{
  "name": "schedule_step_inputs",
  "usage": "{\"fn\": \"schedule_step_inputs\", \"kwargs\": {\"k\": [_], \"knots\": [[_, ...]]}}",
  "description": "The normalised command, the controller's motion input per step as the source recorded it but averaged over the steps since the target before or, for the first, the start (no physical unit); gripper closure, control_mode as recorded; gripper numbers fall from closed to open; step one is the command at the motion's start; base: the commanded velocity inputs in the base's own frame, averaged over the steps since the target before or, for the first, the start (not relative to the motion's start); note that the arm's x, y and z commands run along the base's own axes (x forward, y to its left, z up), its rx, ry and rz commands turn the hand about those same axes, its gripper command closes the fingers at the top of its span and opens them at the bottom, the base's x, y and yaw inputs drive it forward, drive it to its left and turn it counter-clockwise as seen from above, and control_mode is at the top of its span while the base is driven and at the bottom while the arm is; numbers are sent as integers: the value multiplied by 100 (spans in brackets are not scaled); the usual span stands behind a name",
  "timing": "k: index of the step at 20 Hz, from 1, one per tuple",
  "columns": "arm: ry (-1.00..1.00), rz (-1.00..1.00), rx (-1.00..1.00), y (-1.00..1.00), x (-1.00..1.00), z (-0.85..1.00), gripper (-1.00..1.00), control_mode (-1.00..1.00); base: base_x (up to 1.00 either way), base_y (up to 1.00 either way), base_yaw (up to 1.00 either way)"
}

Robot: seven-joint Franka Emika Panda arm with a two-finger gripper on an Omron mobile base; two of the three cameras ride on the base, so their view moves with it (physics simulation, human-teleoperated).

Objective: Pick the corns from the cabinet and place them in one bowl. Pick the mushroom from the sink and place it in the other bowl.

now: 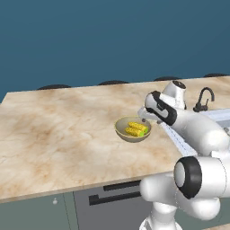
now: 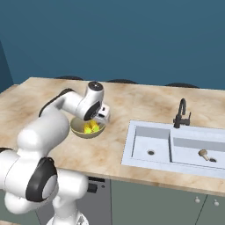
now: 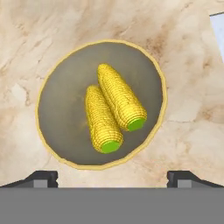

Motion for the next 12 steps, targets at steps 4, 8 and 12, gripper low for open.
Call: {"fn": "schedule_step_inputs", "kwargs": {"k": [4,8,12], "knots": [[1,-34,0,0,-50,5,-100,-100,0,0,0],[0,-31,-3,3,-49,0,-100,-100,0,0,0],[0,-28,0,0,-42,0,-100,-100,0,0,0]]}}
